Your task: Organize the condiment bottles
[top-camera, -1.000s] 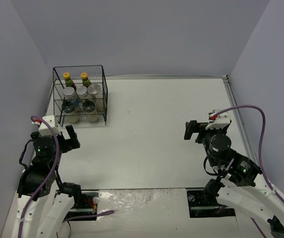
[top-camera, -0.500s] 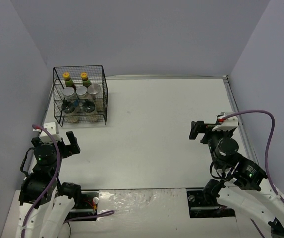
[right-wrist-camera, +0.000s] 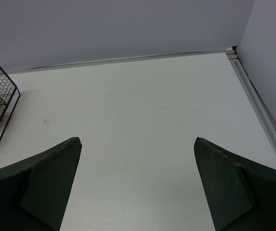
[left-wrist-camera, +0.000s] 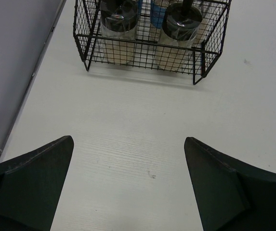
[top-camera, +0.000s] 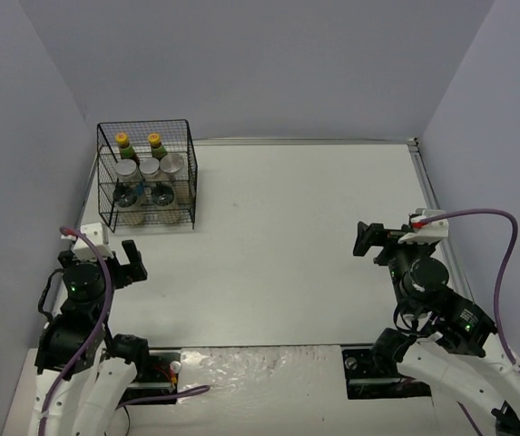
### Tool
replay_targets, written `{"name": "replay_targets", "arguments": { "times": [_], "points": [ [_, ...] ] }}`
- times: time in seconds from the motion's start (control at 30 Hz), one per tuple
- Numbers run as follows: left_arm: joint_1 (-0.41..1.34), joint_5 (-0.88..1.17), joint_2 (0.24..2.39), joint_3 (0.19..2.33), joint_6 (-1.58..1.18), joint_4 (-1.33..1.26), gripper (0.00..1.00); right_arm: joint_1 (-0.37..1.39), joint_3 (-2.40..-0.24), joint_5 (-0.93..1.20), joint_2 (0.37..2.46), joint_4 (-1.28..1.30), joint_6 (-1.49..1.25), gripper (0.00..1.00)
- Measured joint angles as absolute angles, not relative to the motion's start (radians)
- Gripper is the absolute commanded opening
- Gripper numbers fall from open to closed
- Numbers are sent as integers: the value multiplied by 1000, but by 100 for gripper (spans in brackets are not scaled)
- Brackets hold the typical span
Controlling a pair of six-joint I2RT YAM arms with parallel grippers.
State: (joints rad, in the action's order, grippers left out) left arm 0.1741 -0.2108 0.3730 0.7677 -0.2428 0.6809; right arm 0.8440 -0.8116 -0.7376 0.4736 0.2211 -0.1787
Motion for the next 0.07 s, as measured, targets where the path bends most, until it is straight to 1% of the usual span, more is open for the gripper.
{"name": "replay_targets", "arguments": {
  "times": [0.07],
  "points": [
    [174, -211, 376, 768, -243, 680, 97, 844, -812, -738, 474, 221, -179, 100]
  ]
}}
